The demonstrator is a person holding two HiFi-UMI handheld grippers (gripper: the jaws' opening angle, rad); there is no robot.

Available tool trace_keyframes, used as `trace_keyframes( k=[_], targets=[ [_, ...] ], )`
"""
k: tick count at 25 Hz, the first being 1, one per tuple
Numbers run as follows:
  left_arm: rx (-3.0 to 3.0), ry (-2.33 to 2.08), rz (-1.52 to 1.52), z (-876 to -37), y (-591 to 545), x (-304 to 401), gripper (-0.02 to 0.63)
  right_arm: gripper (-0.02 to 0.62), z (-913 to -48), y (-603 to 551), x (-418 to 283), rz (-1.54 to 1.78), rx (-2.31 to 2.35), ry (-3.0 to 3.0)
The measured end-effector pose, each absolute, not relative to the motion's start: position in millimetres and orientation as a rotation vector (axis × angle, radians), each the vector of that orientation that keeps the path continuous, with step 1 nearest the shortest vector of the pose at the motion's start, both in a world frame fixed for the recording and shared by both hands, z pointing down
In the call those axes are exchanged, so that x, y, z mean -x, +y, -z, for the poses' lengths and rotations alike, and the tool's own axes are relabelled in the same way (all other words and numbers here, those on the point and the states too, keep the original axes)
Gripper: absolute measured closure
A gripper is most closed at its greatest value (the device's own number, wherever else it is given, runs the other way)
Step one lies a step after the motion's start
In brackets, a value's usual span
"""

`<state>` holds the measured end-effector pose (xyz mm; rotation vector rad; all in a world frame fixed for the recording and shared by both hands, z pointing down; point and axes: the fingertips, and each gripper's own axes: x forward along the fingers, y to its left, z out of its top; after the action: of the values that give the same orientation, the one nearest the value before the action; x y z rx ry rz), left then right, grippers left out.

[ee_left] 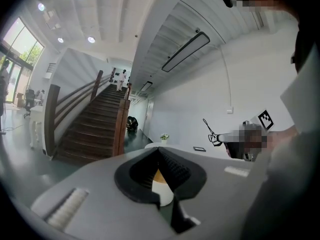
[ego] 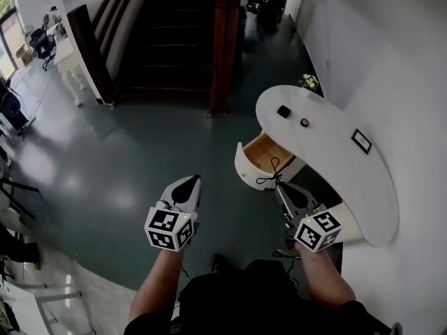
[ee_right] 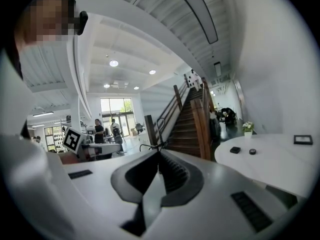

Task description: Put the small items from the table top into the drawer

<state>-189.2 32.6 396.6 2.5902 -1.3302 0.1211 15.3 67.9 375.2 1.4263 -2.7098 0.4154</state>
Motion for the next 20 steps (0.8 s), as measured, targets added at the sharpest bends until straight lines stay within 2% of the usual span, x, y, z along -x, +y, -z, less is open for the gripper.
trace_keyframes(
  k=[20],
  targets=[
    [-2.530,-1.356,-0.230,-430.8,-62.2,184.6,0.594,0.583,-419.7,-44.2,-19.6,-0.546,-1.369,-2.728]
  ],
)
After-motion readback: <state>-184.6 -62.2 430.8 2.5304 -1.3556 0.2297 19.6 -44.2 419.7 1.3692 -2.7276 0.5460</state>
